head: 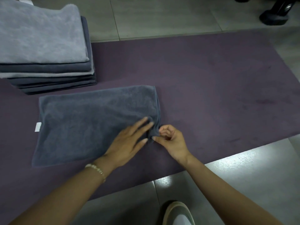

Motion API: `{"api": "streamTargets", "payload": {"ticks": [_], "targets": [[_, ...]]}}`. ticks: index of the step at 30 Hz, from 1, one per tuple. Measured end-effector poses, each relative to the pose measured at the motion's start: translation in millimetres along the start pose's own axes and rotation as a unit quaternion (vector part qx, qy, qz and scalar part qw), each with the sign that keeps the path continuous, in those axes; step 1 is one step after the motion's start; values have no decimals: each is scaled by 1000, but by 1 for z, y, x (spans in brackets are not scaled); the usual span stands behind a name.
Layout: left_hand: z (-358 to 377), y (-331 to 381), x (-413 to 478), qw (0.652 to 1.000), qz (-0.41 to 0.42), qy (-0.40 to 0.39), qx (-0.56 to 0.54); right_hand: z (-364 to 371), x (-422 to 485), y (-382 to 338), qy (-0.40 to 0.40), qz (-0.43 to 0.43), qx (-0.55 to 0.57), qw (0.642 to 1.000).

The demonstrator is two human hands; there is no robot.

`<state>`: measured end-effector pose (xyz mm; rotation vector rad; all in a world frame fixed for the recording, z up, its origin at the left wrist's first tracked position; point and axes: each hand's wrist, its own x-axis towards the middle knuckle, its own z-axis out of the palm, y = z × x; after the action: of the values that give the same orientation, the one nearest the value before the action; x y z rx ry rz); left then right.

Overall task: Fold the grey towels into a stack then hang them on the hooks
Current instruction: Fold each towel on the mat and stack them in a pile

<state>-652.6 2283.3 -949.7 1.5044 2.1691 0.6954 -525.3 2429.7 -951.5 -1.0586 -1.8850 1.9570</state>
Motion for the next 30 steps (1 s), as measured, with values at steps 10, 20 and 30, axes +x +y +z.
{"api": "streamTargets", "payload": {"ticks": [10, 20, 30], "targets": [[7, -7, 23, 991, -34, -39, -126, -17, 10, -5, -86, -39, -159, 983], [29, -23, 1, 993, -78, -19, 88, -12, 0, 1, -17, -239, -424, 873], [-20, -112, -90, 899, -410, 87, 125, -25, 26, 39, -8, -56, -604, 795]]}}
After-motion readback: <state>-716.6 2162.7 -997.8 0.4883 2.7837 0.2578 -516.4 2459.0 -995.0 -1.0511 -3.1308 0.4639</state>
